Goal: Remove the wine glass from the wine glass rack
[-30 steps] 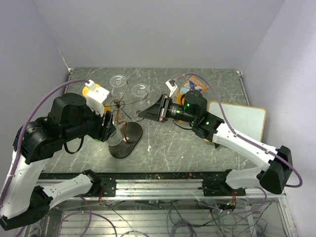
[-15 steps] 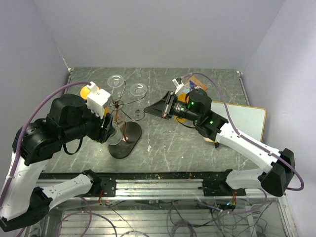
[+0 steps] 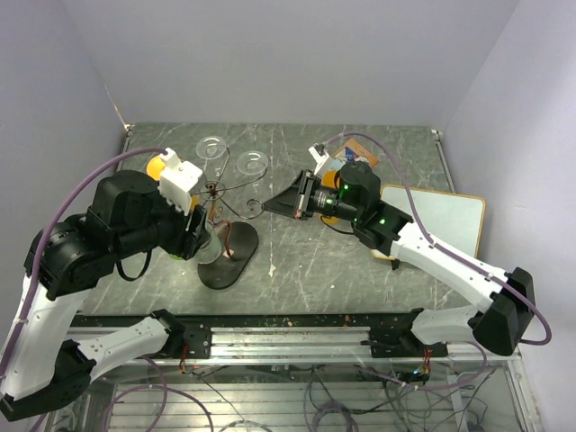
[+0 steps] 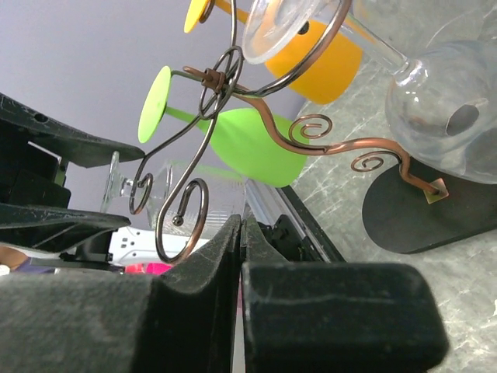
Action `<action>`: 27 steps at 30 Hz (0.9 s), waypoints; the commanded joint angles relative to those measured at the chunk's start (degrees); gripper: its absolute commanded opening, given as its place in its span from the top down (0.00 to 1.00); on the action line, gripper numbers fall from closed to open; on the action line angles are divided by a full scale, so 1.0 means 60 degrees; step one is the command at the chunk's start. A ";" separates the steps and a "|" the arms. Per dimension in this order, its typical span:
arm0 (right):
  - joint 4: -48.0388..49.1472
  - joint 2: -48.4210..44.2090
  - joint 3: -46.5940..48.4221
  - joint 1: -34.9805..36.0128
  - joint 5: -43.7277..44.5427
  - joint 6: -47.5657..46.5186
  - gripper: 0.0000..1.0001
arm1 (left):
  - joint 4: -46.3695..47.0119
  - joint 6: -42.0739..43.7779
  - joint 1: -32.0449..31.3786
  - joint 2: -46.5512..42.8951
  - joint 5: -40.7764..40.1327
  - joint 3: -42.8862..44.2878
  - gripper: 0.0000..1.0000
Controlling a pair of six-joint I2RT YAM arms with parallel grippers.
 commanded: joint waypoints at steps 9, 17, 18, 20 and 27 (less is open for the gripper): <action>-0.1464 -0.0779 0.0987 -0.0002 -0.0130 -0.7209 0.51 | 0.0854 -0.0409 -0.0026 -0.0155 0.0539 0.0074 0.93; -0.0984 -0.1050 0.1075 0.0065 -0.1857 -1.2124 0.44 | 0.0549 -0.0378 -0.0026 -0.0089 0.0334 0.0145 0.93; -0.0809 -0.1070 0.1031 0.0105 -0.2159 -1.2532 0.41 | 0.0539 -0.0323 -0.0024 -0.0103 0.0326 0.0141 0.93; -0.0805 -0.0990 0.1059 0.0219 -0.2806 -1.3621 0.38 | 0.0530 -0.0192 -0.0022 -0.0113 0.0287 0.0092 0.93; -0.1457 -0.0645 0.1225 0.0834 -0.3611 -1.7536 0.42 | 0.0492 -0.0086 -0.0026 -0.0121 -0.0115 -0.0131 0.93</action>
